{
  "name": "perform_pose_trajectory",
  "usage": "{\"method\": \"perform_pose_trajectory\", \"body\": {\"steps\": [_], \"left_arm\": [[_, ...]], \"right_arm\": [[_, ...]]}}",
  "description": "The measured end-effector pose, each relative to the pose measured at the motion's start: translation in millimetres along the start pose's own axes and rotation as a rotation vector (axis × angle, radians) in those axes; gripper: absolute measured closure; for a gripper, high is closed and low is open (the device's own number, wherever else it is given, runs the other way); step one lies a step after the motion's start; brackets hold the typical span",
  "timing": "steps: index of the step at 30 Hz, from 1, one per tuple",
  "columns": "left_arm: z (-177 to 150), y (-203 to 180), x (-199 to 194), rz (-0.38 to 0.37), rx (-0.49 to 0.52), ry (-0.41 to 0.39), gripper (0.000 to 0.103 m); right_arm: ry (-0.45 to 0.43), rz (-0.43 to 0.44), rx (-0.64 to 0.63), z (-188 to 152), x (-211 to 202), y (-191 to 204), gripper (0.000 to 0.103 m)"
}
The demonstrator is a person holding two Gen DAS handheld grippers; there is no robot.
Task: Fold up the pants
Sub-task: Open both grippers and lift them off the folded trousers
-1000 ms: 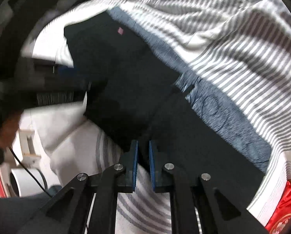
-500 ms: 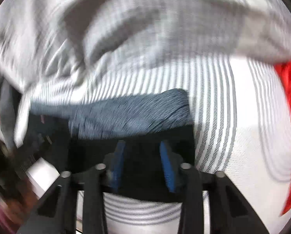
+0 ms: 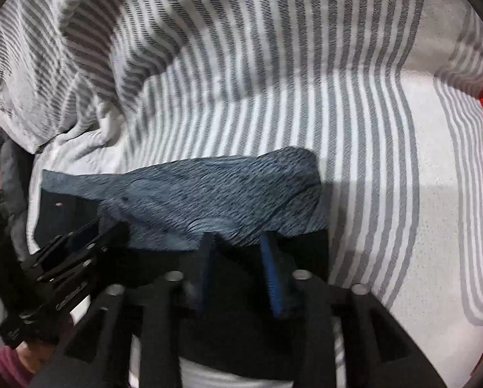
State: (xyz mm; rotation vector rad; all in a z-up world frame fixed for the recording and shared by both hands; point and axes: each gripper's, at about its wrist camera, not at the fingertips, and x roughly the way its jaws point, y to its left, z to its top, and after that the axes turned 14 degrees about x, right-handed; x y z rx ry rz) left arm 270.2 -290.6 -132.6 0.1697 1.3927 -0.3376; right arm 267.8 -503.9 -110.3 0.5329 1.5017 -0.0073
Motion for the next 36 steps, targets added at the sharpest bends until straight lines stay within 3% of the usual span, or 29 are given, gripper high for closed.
{"method": "perform_pose_trajectory", "body": {"steps": [1, 3, 5, 6, 8, 15, 17, 19, 30, 36], "left_arm": [[0.0, 0.0, -4.8, 0.011, -0.006, 0.005, 0.056], [-4.2, 0.8, -15.1, 0.024, -0.016, 0.008, 0.055], [-7.6, 2.9, -28.1, 0.024, -0.039, -0.01, 0.019], [-9.5, 7.2, -36.0, 0.028, -0.054, -0.047, 0.017], [-12.9, 8.1, -47.4, 0.031, -0.059, -0.073, 0.017], [-22.5, 10.1, -56.1, 0.052, -0.068, 0.0, 0.017], [-27.4, 12.3, -66.1, 0.063, -0.072, 0.006, 0.017], [-31.0, 13.5, -71.5, 0.075, -0.079, 0.013, 0.017], [-46.3, 14.2, -109.6, 0.114, -0.138, 0.041, 0.017], [-79.9, 19.9, -123.6, 0.106, -0.271, 0.08, 0.017]], "right_arm": [[-0.004, -0.013, -0.011, -2.7, -5.7, 2.9, 0.034], [-0.011, -0.038, -0.037, -9.3, -17.0, 6.1, 0.029], [0.002, -0.047, -0.055, -18.0, -25.1, 7.9, 0.024], [0.006, -0.053, -0.061, -22.9, -28.9, 8.6, 0.023], [0.001, -0.063, -0.077, -31.1, -34.9, 10.7, 0.023], [0.016, -0.077, -0.029, -51.0, -39.5, 13.3, 0.021], [0.003, -0.087, -0.042, -57.8, -45.6, 16.1, 0.015], [-0.019, -0.101, -0.061, -62.1, -50.2, 21.2, 0.0], [0.067, -0.081, -0.104, -66.6, -67.7, 28.8, 0.0], [0.112, -0.123, -0.143, -70.4, -71.9, 22.3, 0.0]]}}
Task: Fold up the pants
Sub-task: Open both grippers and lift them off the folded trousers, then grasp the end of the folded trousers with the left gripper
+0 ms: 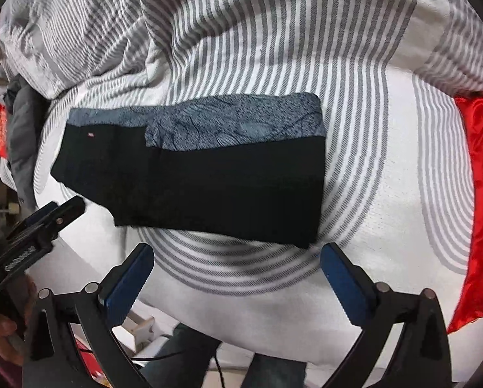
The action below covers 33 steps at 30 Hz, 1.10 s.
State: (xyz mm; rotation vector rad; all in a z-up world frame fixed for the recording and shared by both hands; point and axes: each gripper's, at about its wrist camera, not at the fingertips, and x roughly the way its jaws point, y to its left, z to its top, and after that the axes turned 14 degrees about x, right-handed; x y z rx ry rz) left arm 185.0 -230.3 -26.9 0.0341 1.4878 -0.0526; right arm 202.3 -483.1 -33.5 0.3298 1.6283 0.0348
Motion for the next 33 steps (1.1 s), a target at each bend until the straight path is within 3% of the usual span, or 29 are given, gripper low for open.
{"method": "perform_pose_trajectory", "body": {"steps": [9, 15, 21, 25, 33], "left_arm": [[-33.2, 53.1, 10.5, -0.021, -0.202, 0.025, 0.017], [-23.7, 135.9, 22.6, -0.003, -0.3, -0.024, 0.017], [-12.8, 233.2, 40.8, -0.061, -0.412, -0.103, 0.017], [-5.6, 288.3, 60.6, -0.115, -0.475, -0.159, 0.017], [-3.6, 322.2, 116.6, -0.219, -0.518, -0.184, 0.018]], "right_arm": [[0.049, -0.05, -0.06, -8.2, 16.5, 9.9, 0.0], [0.02, -0.083, 0.0, -13.0, 31.8, 37.4, 0.0], [-0.03, -0.044, -0.013, -16.5, 60.6, 118.0, 0.0], [-0.018, -0.015, -0.06, -10.5, 89.8, 181.4, 0.0], [-0.012, -0.001, -0.203, -1.0, 119.2, 257.6, 0.0]]}}
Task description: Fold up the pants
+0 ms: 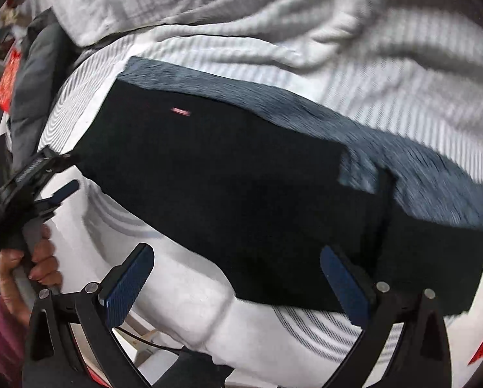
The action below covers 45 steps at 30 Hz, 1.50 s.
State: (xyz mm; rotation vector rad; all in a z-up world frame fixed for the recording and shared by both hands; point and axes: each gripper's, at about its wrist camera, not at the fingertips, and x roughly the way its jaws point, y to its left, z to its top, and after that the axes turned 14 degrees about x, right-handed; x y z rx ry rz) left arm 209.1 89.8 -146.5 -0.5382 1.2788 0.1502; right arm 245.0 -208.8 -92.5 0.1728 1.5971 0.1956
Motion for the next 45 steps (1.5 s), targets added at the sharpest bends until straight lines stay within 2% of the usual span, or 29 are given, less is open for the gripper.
{"method": "perform_pose_trajectory", "body": {"steps": [2, 4, 5, 9, 11, 13, 16, 17, 19, 22, 24, 29, 34, 39, 43, 44, 45], "left_arm": [[-0.6, 2.4, 4.7, -0.022, 0.001, -0.003, 0.025], [0.5, -1.1, 6.3, -0.025, 0.02, -0.016, 0.027], [1.4, -3.4, 6.9, -0.042, 0.026, -0.02, 0.044], [4.9, -6.9, 11.3, -0.05, 0.035, -0.006, 0.046], [5.2, -6.2, 13.8, -0.045, 0.031, 0.001, 0.051], [5.2, -8.0, 12.8, -0.046, 0.041, -0.01, 0.061], [4.0, -19.0, 6.3, -0.002, 0.119, -0.04, 0.073], [3.4, -29.8, 2.0, 0.033, 0.183, -0.059, 0.075], [0.3, -52.6, -5.0, 0.105, 0.313, -0.095, 0.077], [-8.2, -80.4, -15.8, 0.175, 0.467, -0.147, 0.077], [-12.2, -92.4, -19.9, 0.202, 0.533, -0.169, 0.077], [-20.6, -111.6, -27.3, 0.246, 0.666, -0.208, 0.077], [-35.0, -127.8, -30.8, 0.273, 0.812, -0.246, 0.077], [-36.4, -130.4, -30.8, 0.269, 0.842, -0.253, 0.077], [-34.8, -128.7, -31.1, 0.26, 0.838, -0.252, 0.077], [-36.5, -129.2, -32.0, 0.259, 0.842, -0.253, 0.077], [-36.7, -129.4, -32.6, 0.258, 0.843, -0.253, 0.077]], "right_arm": [[0.003, 0.008, -0.018, 4.0, 1.9, 5.7, 0.0], [0.004, 0.008, -0.027, 9.0, 4.3, 9.5, 0.0], [0.005, 0.013, -0.027, 10.5, 4.6, 10.2, 0.0], [0.003, 0.028, -0.011, 18.8, 4.9, 8.7, 0.0], [0.005, 0.037, -0.001, 23.9, 5.8, 9.0, 0.0], [0.008, 0.038, 0.004, 29.8, 7.5, 10.0, 0.0], [0.009, 0.043, 0.008, 40.9, 7.3, 11.7, 0.0], [0.009, 0.046, 0.01, 44.6, 6.7, 12.7, 0.0], [0.011, 0.053, 0.007, 56.3, 4.6, 16.8, 0.0], [0.019, 0.065, -0.023, 78.2, -0.2, 30.7, 0.0], [0.032, 0.079, -0.044, 95.1, -3.0, 43.2, 0.0], [0.137, 0.115, -0.072, 136.7, 4.2, 88.0, 0.0], [0.214, 0.059, -0.189, 154.3, 26.7, 143.8, 0.0], [0.337, 0.005, -0.19, 164.4, 62.4, 179.5, 0.0], [0.393, -0.055, -0.212, 160.2, 90.3, 195.8, 0.0], [0.409, -0.063, -0.217, 157.4, 96.5, 197.4, 0.001], [0.425, -0.074, -0.221, 153.8, 102.8, 198.7, 0.007]]}}
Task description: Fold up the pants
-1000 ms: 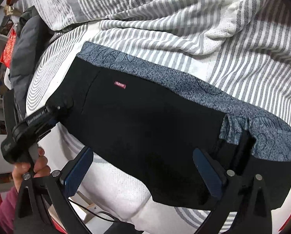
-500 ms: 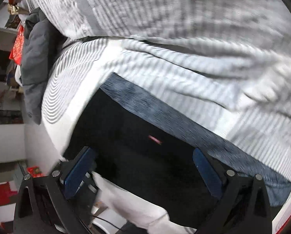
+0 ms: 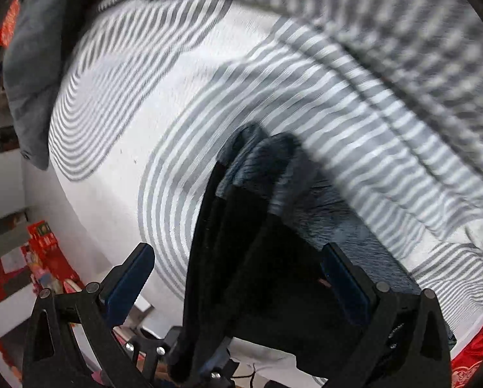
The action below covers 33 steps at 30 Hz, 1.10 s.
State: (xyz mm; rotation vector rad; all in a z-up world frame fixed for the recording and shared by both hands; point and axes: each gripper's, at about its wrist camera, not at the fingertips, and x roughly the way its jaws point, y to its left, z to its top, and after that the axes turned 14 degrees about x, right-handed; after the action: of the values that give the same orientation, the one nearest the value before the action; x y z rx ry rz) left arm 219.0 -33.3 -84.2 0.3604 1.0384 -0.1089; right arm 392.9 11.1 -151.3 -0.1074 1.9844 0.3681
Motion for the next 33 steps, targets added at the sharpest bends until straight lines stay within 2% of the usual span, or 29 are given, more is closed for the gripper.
{"method": "perform_pose_trajectory", "body": {"steps": [2, 3, 4, 7, 14, 20, 26, 33], "left_arm": [[-1.1, -0.5, -0.5, -0.001, -0.002, -0.002, 0.077], [-0.6, -0.5, -0.7, -0.004, -0.005, 0.0, 0.077], [-0.4, -0.2, -0.4, -0.013, -0.012, 0.004, 0.077], [1.7, -1.4, -5.8, -0.023, -0.01, -0.008, 0.077], [23.2, -25.5, -43.6, -0.042, 0.044, -0.084, 0.077], [49.5, -65.0, -87.8, -0.074, 0.131, -0.166, 0.077], [76.1, -127.3, -126.3, -0.151, 0.255, -0.227, 0.077], [93.3, -222.1, -155.6, -0.26, 0.414, -0.255, 0.077]], "right_arm": [[0.025, -0.009, 0.004, -1.0, 10.3, 0.1, 0.041], [0.033, -0.014, 0.019, -1.2, 14.6, -2.1, 0.066], [0.031, -0.001, 0.033, -1.8, 16.1, -5.8, 0.073], [-0.004, 0.064, 0.036, -8.8, 7.5, -15.8, 0.083], [-0.133, 0.292, 0.051, -52.4, -39.8, -66.4, 0.087], [-0.259, 0.492, 0.113, -105.0, -87.6, -139.8, 0.087], [-0.37, 0.656, 0.224, -165.4, -117.8, -225.9, 0.087], [-0.474, 0.767, 0.34, -246.5, -122.0, -334.6, 0.087]]}}
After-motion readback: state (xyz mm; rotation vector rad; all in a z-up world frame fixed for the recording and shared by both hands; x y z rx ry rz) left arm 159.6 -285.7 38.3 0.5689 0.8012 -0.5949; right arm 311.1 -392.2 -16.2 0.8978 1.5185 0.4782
